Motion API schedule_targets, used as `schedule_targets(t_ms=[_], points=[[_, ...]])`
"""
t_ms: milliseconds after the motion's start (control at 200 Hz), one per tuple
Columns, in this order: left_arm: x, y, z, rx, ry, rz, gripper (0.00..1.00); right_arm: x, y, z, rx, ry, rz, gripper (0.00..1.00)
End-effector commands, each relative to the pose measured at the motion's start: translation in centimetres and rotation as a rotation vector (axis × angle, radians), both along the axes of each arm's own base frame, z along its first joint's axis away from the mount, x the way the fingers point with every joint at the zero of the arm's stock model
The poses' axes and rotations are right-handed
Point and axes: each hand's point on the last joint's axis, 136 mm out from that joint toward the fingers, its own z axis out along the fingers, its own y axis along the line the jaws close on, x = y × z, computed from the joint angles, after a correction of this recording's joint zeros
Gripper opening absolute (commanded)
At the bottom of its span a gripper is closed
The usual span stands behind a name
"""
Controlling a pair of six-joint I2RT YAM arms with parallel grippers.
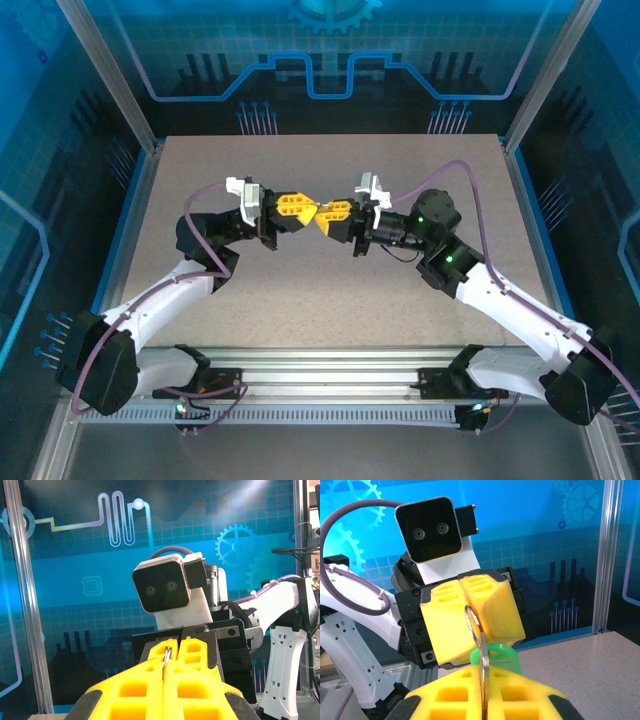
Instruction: Remove the keys from the keyring
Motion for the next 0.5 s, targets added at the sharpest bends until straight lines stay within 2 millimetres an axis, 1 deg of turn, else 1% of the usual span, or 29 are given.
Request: schedule_targets(t_ms=[0, 110, 130, 155, 220, 295, 370, 495], points=[[-1.1, -0.2, 0.0, 0.019, -0.028, -0.037, 0.00, 0.5, -1.3, 3.1, 0.046, -0.074, -0.098, 0.07], [-0.9, -0.2, -0.5, 0.050, -0.029, -0.010, 0.00, 0.8, -1.7, 3.0, 0.013, -0.081, -0.134, 0.06], [-0.9, -0.2, -0.6, 0.059, -0.031, -0.001, 0.00, 0.9, -1.8, 2.5, -0.011, -0.066, -0.142, 0.04], [-0.9, -0.2, -0.8, 0.071, -0.033, 0.009, 0.00, 1.0, -1.8, 2.3, -0.023, -0.061, -0.149, 0.02], [-0.7, -0.1, -1.0, 0.089, -0.034, 0.039, 0.00, 1.4, -2.1, 2.0, -0.050, -0.058, -0.181, 0.00], [-0.7, -0.1, -1.1, 0.108, -0.036, 0.062, 0.00, 1.5, -2.2, 1.5, -0.093, -0.062, -0.202, 0.00], [-0.8, -0.1, -1.2, 0.119, -0.041, 0.079, 0.00, 1.6, -2.3, 1.5, -0.113, -0.078, -0.220, 0.00], [-1.2, -0.1, -1.6, 0.144, -0.090, 0.120, 0.00, 1.9, -2.4, 1.1, -0.160, -0.115, -0.269, 0.00]])
